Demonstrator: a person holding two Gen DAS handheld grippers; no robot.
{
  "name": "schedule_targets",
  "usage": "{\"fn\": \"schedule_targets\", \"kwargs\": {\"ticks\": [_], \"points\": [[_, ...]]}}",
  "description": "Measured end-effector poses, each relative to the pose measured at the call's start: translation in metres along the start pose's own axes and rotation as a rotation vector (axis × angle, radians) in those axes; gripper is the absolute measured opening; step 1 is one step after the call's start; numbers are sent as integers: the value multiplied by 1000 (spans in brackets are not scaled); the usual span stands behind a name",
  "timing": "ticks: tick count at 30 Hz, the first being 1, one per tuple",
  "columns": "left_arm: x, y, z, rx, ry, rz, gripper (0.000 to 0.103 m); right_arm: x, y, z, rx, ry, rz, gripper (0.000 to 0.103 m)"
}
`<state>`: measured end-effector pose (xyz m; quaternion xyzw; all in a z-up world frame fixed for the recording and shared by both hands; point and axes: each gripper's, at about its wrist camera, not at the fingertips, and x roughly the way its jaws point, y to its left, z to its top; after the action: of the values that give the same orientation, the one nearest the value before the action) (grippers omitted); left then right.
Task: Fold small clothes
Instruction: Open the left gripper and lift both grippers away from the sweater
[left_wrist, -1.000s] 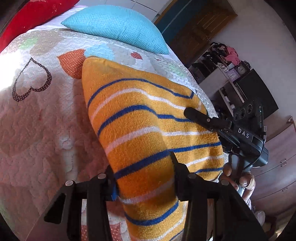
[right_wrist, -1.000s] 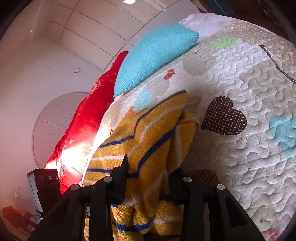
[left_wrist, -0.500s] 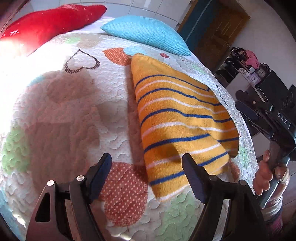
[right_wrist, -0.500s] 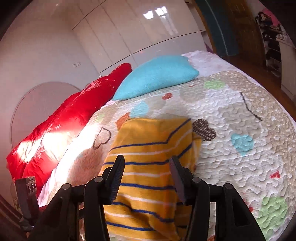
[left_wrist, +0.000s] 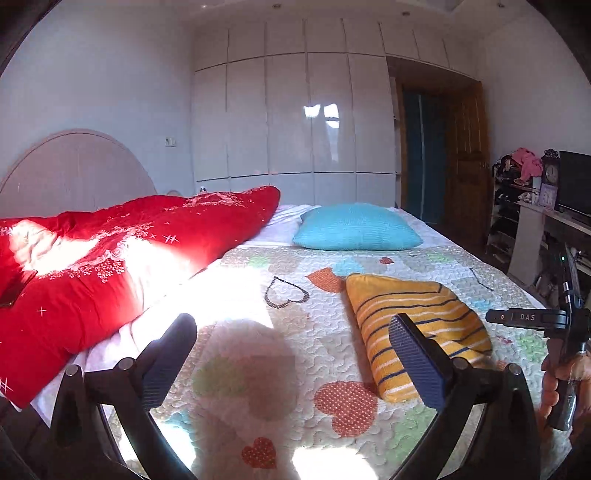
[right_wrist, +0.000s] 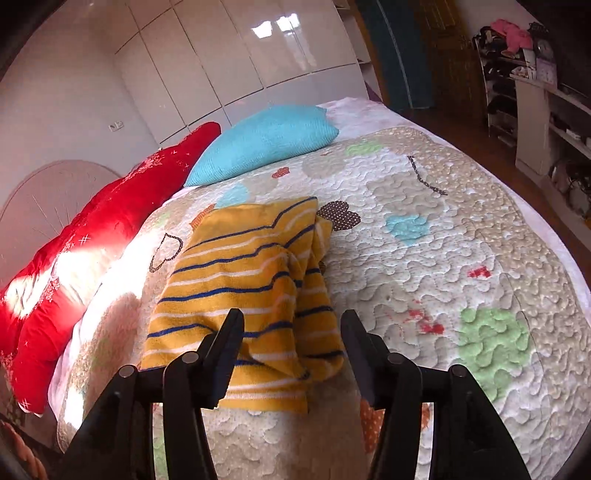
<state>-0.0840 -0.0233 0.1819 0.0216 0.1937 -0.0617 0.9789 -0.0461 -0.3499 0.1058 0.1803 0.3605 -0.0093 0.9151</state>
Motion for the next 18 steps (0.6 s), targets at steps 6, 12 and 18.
{"fn": "schedule_targets", "kwargs": {"ticks": [6, 12, 18], "points": [[-36, -19, -1, -12, -19, -19, 103, -51, 12, -40, 5, -39, -50, 73], [-49, -23, -5, -43, 69, -95, 103, -72, 13, -68, 47, 1, -63, 73], [-38, -20, -26, -104, 238, -79, 103, -78, 35, -82, -44, 4, -149, 79]]}}
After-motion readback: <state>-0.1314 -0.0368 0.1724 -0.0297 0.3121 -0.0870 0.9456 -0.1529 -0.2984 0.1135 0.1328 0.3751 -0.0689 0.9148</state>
